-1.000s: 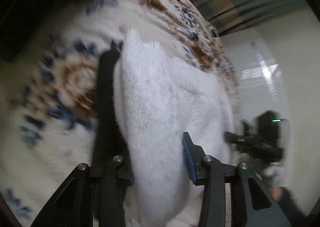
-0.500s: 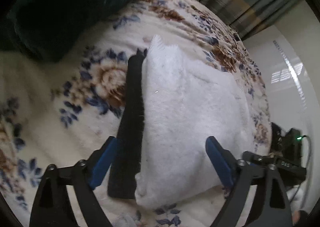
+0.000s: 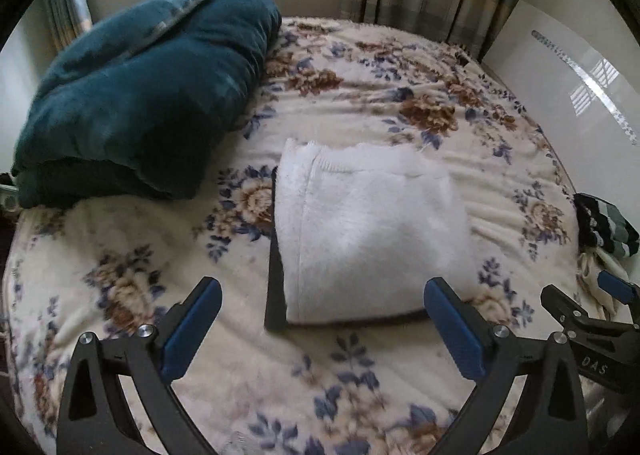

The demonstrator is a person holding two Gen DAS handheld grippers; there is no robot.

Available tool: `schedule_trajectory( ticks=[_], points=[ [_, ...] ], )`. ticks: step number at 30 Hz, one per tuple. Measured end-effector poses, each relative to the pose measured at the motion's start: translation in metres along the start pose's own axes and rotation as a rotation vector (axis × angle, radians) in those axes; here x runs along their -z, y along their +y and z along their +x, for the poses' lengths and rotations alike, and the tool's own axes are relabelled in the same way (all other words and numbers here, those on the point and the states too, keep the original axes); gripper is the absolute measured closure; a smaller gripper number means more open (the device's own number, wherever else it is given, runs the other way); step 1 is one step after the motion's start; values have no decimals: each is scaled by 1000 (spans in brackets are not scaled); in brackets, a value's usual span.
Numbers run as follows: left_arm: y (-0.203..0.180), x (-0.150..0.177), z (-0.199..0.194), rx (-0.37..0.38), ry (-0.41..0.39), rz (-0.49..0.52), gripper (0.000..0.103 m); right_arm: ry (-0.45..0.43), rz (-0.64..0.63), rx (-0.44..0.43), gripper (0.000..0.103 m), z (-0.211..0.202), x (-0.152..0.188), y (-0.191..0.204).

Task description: Fold small clothes

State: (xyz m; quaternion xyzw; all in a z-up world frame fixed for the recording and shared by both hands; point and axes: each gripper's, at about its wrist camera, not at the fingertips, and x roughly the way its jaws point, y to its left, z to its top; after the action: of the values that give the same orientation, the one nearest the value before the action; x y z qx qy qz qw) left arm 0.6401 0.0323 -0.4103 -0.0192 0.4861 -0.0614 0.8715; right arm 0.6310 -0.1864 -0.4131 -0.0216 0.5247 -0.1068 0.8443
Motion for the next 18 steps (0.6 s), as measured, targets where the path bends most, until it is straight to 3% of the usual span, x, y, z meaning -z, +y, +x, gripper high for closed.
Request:
schedule_trajectory(
  ticks=[8, 18],
  points=[
    [-26, 20, -127, -50, -93, 3, 0, -151, -6, 44, 0, -160, 26, -19],
    [-50, 49, -290, -48, -213, 6, 0, -304, 28, 14, 0, -351, 70, -53]
  ],
)
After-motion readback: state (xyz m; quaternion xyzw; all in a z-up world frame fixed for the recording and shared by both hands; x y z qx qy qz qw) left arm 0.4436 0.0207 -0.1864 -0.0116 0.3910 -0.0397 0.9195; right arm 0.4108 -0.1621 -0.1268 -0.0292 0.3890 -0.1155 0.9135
